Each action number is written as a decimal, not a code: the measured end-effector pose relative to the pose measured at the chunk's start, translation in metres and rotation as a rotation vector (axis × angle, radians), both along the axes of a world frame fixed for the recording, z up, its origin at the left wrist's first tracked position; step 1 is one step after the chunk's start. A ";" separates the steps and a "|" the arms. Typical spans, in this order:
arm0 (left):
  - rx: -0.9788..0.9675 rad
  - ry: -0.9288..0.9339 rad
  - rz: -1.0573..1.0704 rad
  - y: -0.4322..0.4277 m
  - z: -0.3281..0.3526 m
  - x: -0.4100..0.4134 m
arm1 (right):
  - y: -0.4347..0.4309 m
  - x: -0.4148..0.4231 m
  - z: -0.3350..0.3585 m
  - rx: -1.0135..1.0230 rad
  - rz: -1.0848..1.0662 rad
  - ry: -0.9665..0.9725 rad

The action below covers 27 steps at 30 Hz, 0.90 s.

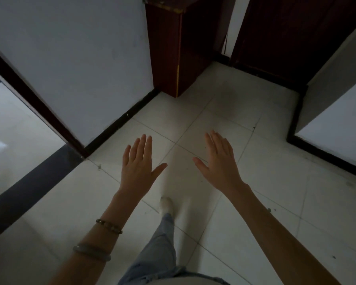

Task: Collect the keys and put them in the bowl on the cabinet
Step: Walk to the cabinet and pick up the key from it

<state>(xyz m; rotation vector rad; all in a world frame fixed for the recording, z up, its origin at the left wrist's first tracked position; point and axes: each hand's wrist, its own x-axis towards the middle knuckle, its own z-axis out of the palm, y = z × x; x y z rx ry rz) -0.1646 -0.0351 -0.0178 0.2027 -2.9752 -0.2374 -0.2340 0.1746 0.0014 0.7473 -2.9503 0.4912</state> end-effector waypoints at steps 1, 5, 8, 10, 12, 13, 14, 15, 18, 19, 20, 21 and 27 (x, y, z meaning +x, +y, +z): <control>-0.002 -0.003 0.003 -0.006 -0.001 -0.019 | -0.006 -0.018 0.000 0.001 0.001 0.001; -0.006 -0.014 -0.005 -0.037 0.001 -0.101 | -0.031 -0.096 0.004 0.005 -0.006 -0.001; -0.024 -0.013 -0.035 -0.059 0.007 -0.162 | -0.052 -0.153 0.011 -0.004 -0.014 0.005; -0.035 -0.010 -0.054 -0.072 0.011 -0.201 | -0.066 -0.189 0.016 -0.010 -0.021 0.015; -0.042 -0.003 -0.058 -0.082 0.014 -0.236 | -0.077 -0.222 0.020 -0.021 -0.028 0.022; -0.042 -0.003 -0.060 -0.086 0.015 -0.252 | -0.082 -0.236 0.022 -0.026 -0.032 0.021; -0.040 -0.005 -0.064 -0.089 0.016 -0.267 | -0.086 -0.250 0.023 -0.031 -0.036 0.023; -0.037 -0.007 -0.070 -0.092 0.016 -0.281 | -0.090 -0.264 0.024 -0.035 -0.039 0.025; -0.026 -0.012 -0.088 -0.101 0.016 -0.324 | -0.101 -0.306 0.025 -0.040 -0.042 0.032; -0.018 -0.014 -0.090 -0.105 0.015 -0.339 | -0.104 -0.320 0.025 -0.041 -0.043 0.035; -0.012 -0.016 -0.090 -0.108 0.014 -0.354 | -0.108 -0.336 0.024 -0.045 -0.042 0.033; -0.007 -0.015 -0.089 -0.111 0.013 -0.370 | -0.111 -0.352 0.023 -0.050 -0.041 0.028; 0.033 0.020 -0.062 -0.134 0.009 -0.482 | -0.131 -0.473 0.019 -0.062 -0.023 0.027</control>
